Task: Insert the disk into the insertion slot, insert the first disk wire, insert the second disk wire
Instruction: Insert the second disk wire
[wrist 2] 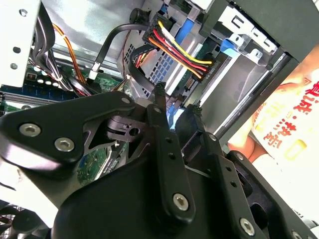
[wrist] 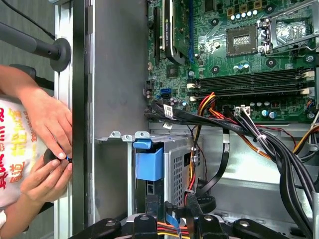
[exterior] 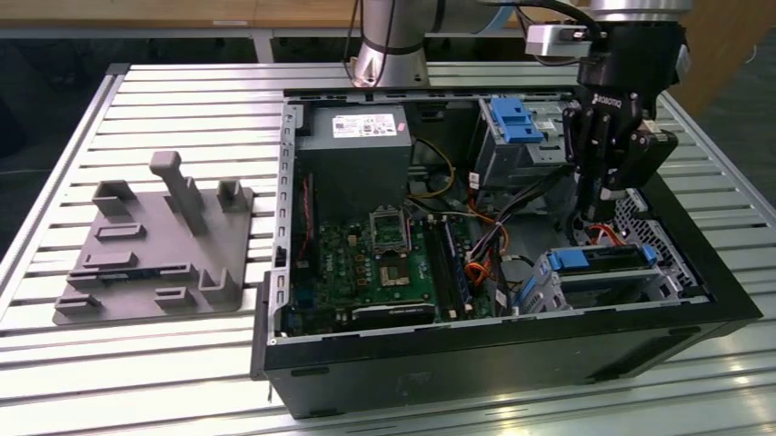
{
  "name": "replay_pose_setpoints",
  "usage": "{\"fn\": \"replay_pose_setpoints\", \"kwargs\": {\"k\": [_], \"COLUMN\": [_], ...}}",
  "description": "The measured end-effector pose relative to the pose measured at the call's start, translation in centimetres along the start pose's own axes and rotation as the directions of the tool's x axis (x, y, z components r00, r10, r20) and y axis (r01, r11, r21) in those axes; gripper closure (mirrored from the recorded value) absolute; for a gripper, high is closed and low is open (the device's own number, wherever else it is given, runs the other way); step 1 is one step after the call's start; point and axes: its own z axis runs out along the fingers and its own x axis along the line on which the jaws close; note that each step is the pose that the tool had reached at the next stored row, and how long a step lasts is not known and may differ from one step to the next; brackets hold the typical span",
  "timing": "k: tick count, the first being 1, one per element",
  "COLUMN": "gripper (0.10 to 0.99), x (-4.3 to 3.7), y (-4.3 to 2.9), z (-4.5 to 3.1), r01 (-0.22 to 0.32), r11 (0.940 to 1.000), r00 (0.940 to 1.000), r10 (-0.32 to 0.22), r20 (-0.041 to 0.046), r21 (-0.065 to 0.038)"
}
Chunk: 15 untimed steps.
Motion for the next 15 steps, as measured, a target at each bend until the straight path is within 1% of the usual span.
{"fn": "replay_pose_setpoints", "kwargs": {"k": [3,4,12,13,14,15], "gripper": [0.741,0.812,0.812,0.831,0.890,0.890], "x": [-0.01,-0.02,-0.06,-0.07,-0.07,-0.08], "y": [0.00,0.00,0.00,0.00,0.00,0.00], "z": [0.02,0.03,0.12,0.13,0.15,0.16], "r01": [0.000,0.000,0.000,0.000,0.000,0.000], "r11": [1.0000,1.0000,1.0000,1.0000,1.0000,1.0000], "r00": [1.0000,1.0000,1.0000,1.0000,1.0000,1.0000], "r10": [0.000,0.000,0.000,0.000,0.000,0.000], "r20": [-0.0003,-0.0005,-0.0027,-0.0037,-0.0049,-0.0063], "r21": [0.000,0.000,0.000,0.000,0.000,0.000]}}
